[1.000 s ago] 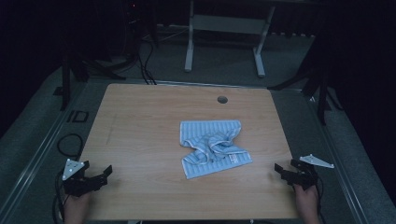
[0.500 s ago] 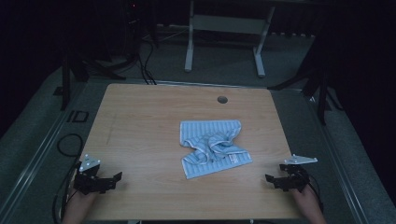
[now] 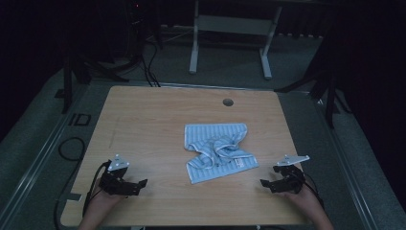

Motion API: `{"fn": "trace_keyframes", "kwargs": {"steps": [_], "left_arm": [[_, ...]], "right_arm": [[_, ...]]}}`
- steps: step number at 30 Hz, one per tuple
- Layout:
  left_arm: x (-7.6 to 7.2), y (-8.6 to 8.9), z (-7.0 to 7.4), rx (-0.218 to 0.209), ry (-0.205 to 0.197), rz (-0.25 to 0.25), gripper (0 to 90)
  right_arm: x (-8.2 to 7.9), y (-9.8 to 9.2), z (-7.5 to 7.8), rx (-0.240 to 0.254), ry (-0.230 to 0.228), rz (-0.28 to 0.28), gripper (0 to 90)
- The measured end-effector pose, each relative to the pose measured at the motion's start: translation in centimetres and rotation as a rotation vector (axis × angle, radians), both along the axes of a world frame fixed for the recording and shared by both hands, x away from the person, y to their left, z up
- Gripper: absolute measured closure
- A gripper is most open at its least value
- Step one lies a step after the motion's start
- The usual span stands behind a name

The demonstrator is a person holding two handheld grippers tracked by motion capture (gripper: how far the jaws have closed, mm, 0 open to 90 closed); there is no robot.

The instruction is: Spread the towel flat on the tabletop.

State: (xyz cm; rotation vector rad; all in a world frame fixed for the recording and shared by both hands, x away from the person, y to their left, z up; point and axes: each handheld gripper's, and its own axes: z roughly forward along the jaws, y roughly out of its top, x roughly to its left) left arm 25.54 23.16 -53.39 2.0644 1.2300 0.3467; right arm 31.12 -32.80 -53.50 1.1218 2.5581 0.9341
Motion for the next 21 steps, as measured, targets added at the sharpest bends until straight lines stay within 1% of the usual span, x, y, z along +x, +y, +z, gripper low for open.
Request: {"fn": "trace_keyframes", "kwargs": {"steps": [1, 2, 3, 4, 5, 6, 7, 8, 9, 10, 12, 14, 15, 16, 17, 18, 19, 20, 21], "left_arm": [[0.1, -0.5, 0.1, 0.009, -0.004, -0.013, 4.1], [0.2, -1.0, 0.2, 0.021, 0.001, -0.029, 4.1], [0.3, -1.6, 0.2, 0.027, 0.007, -0.040, 4.1], [0.5, -2.7, 0.3, 0.046, 0.025, -0.069, 4.1], [0.5, -2.7, 0.3, 0.046, 0.025, -0.069, 4.1], [0.6, -3.2, 0.3, 0.055, 0.031, -0.082, 4.1], [0.8, -3.8, 0.4, 0.056, 0.027, -0.098, 5.1], [0.9, -4.1, 0.4, 0.059, 0.032, -0.107, 5.3], [1.0, -4.6, 0.4, 0.066, 0.036, -0.118, 5.3], [1.1, -5.2, 0.4, 0.068, 0.031, -0.131, 6.9], [1.4, -5.9, 0.4, 0.071, 0.043, -0.151, 7.0], [1.7, -6.7, 0.4, 0.086, 0.055, -0.168, 7.0], [2.0, -7.4, 0.3, 0.080, 0.064, -0.179, 8.1], [2.0, -7.4, 0.3, 0.080, 0.064, -0.179, 11.8], [2.1, -7.8, 0.3, 0.089, 0.062, -0.177, 11.8], [2.2, -8.2, 0.2, 0.087, 0.064, -0.182, 13.8], [2.3, -8.7, 0.2, 0.090, 0.066, -0.190, 13.8], [2.5, -9.6, 0.1, 0.099, 0.068, -0.209, 13.8], [2.5, -9.6, 0.1, 0.099, 0.068, -0.209, 13.8]], "right_arm": [[0.0, 0.2, 0.2, -0.002, -0.007, 0.008, 18.4], [0.0, 0.2, 0.2, -0.002, -0.007, 0.008, 18.4], [0.0, 0.6, 0.5, 0.000, -0.030, 0.031, 24.2], [0.0, 0.9, 0.7, -0.009, -0.047, 0.040, 25.3], [0.0, 0.9, 0.7, -0.009, -0.047, 0.040, 25.3], [-0.1, 1.1, 0.9, -0.018, -0.054, 0.046, 29.5], [0.1, 1.8, 1.2, -0.020, -0.063, 0.069, 33.1], [0.1, 2.0, 1.3, -0.023, -0.069, 0.078, 35.2], [0.1, 2.0, 1.3, -0.023, -0.069, 0.078, 35.2], [0.2, 2.8, 1.6, -0.029, -0.075, 0.111, 41.4], [0.2, 3.1, 1.7, -0.029, -0.075, 0.117, 41.4], [0.6, 4.1, 2.0, -0.034, -0.083, 0.142, 44.7], [0.7, 4.4, 2.1, -0.033, -0.080, 0.152, 44.8], [0.7, 4.4, 2.1, -0.033, -0.080, 0.152, 44.8], [0.8, 4.8, 2.2, -0.040, -0.085, 0.158, 46.2], [1.0, 5.6, 2.4, -0.044, -0.090, 0.181, 47.3], [1.0, 5.6, 2.4, -0.044, -0.090, 0.181, 47.3], [1.2, 6.4, 2.6, -0.054, -0.098, 0.198, 48.2], [1.2, 6.4, 2.6, -0.054, -0.098, 0.198, 48.2]]}}
